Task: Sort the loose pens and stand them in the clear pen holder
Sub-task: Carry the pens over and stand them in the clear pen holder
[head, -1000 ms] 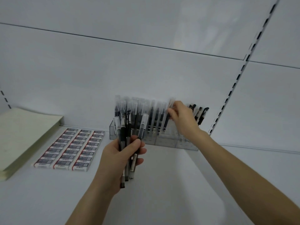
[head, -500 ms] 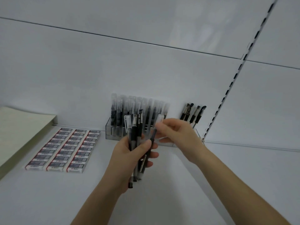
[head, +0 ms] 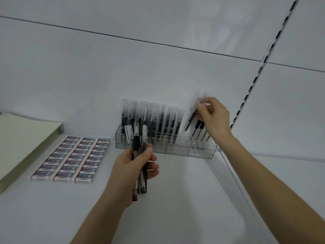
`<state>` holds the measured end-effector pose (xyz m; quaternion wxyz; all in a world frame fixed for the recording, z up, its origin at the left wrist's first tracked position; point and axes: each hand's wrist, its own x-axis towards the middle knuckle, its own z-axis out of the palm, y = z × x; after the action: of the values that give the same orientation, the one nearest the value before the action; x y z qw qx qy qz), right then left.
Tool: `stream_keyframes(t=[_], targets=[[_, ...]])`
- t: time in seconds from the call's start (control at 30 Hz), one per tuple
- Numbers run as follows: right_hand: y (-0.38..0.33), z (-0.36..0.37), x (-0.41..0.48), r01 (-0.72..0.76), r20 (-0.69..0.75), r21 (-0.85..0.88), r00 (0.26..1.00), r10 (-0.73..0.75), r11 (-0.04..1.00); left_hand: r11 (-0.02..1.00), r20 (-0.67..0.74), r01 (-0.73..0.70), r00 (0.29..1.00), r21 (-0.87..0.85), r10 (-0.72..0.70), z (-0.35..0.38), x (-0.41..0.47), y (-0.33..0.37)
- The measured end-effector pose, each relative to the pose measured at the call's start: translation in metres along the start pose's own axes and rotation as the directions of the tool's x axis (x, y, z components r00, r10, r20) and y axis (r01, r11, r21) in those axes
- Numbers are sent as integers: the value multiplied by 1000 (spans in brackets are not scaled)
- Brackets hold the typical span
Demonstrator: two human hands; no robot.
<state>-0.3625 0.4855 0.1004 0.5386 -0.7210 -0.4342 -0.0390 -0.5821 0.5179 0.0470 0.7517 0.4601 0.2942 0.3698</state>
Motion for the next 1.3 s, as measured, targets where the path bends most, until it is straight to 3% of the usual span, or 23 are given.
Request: stream_keyframes(t=[0.13, 0.47, 0.57, 0.67, 0.77, 0.9, 0.97, 1.07, 1.3], targets=[[6, 17, 4, 31, 70, -56, 997, -27, 998, 998, 24, -41, 999, 47, 40, -3, -3, 0], [24, 28, -15, -82, 229, -229, 964, 135, 970, 994, 38, -73, 997, 80, 70, -8, -7, 5], [9, 16, -31, -91, 142, -70, 985, 100, 993, 992, 70, -87, 994, 96, 81, -3, -7, 3], [-20, 10, -59, -136, 340, 146, 937, 80, 980, 990, 103, -81, 992, 116, 69, 4, -5, -1], [-33, 12, -78, -129, 462, 181, 886, 32, 975, 985, 138, -85, 988, 148, 65, 13, -4, -5], [-29, -2, -64, -220, 366, 284, 924, 106, 933, 990, 92, -61, 995, 130, 49, 12, 2, -10], [-23, -14, -44, -228, 209, 334, 964, 164, 915, 990, 45, -53, 998, 129, 48, 7, 4, -10], [-12, -22, -16, -113, -31, 210, 992, 123, 971, 987, -5, -41, 999, 155, 42, 2, 5, -8], [6, 0, 3, -1, -40, -20, 999, 0, 1000, 976, 20, -38, 999, 216, 34, -1, 2, -9]])
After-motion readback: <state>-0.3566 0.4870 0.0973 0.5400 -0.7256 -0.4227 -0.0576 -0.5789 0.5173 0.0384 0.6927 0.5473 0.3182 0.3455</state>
